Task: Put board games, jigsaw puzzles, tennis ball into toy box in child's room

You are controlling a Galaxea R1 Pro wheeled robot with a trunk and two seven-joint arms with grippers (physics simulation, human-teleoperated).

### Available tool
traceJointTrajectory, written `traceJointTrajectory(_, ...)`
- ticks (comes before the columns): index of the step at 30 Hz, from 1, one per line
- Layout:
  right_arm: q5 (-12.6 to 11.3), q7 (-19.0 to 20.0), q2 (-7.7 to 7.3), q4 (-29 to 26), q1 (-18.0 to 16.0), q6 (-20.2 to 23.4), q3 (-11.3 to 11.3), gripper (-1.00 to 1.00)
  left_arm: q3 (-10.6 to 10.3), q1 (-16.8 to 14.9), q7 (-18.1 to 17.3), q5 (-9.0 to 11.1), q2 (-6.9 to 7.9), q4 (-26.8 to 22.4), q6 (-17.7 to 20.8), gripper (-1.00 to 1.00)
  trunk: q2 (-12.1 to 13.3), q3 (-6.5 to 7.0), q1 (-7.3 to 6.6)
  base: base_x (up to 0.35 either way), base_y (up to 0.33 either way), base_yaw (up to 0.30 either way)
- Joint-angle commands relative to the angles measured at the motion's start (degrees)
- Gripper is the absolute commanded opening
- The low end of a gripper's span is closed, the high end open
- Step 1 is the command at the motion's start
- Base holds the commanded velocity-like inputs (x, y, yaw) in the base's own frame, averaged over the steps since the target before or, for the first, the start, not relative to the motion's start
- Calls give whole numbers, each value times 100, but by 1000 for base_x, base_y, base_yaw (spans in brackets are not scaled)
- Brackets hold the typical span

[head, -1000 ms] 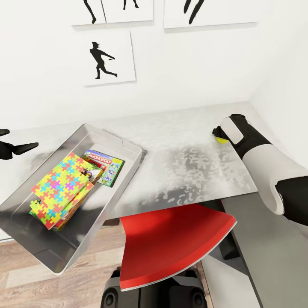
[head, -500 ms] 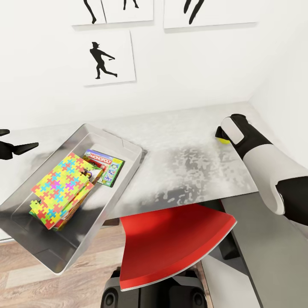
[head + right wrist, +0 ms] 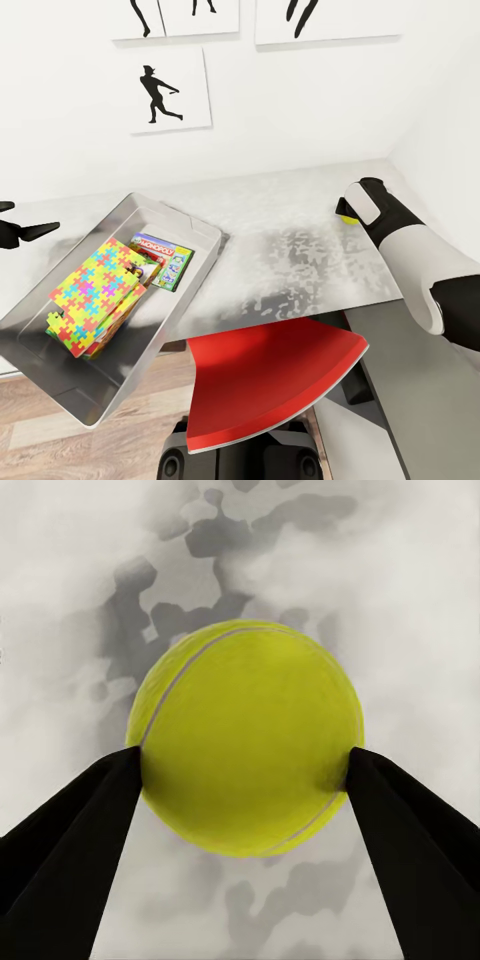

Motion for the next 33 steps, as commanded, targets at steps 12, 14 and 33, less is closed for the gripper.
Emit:
traceJointTrajectory(12, -100, -42, -13, -6, -3, 10, 43, -100, -35, -15, -40, 15, 7, 6, 60, 100, -8, -9, 5, 0, 0, 0)
traceJointTrajectory(14, -100, -42, -10, -6, -3, 10, 43, -100, -35, -15, -40, 16, 7, 6, 60, 100, -8, -9, 5, 0, 0, 0)
traceJointTrajectory(33, -183, -27, -44, -554, -335, 1194, -546, -100, -35, -15, -40, 12, 1, 6, 60, 100, -8, -9, 5, 0, 0, 0)
